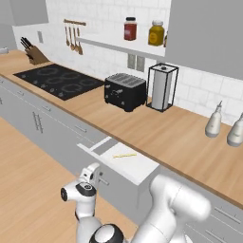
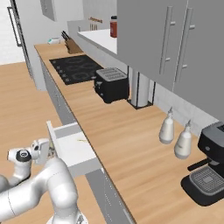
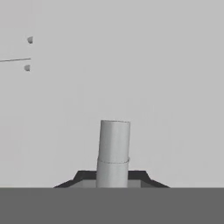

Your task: Take a straw from the drawer in front and place it inside the glass cup on the dining counter.

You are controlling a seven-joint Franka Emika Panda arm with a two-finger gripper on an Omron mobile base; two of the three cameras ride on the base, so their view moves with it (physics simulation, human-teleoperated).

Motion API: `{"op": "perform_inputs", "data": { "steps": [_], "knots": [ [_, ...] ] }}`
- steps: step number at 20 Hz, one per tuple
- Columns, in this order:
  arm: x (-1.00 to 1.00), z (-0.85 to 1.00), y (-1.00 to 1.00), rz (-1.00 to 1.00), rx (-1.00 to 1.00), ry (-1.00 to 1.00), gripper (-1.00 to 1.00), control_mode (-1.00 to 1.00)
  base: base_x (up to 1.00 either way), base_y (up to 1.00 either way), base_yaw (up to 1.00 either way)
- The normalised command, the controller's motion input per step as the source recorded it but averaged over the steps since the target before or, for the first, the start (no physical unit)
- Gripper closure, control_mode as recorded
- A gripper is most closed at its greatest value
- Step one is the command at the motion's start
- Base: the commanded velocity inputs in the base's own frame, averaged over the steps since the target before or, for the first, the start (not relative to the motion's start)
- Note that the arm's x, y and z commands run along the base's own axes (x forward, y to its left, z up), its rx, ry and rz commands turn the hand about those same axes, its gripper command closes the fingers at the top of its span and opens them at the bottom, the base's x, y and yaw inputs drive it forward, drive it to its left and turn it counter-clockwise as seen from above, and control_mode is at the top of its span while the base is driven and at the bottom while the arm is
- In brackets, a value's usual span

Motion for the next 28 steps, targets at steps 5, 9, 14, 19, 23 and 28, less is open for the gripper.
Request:
{"op": "perform_inputs", "data": {
  "steps": [5, 9, 14, 19, 23, 28],
  "knots": [
    [-0.54, 0.0, 1.0, 0.0, 0.0, 0.06, 1.0, -1.0, 0.0, 0.0, 0.0],
    [-0.51, 0.0, 1.0, 0.0, 0.0, 0.07, -1.0, -1.0, 0.0, 0.0, 0.0],
    [-0.36, 0.07, 0.82, 0.0, 0.11, 0.16, -1.0, -1.0, 0.0, 0.0, 0.0],
    [-0.43, 0.49, 0.07, 0.01, 0.39, 0.35, -1.0, -1.0, 0.0, 0.0, 0.0],
    [-0.51, 0.8, 0.0, 0.02, 0.48, 0.31, -1.0, -1.0, 0.0, 0.0, 0.0],
    [-0.61, 1.0, -0.52, 0.01, 0.45, 0.06, -1.0, -1.0, 0.0, 0.0, 0.0]
  ]
}}
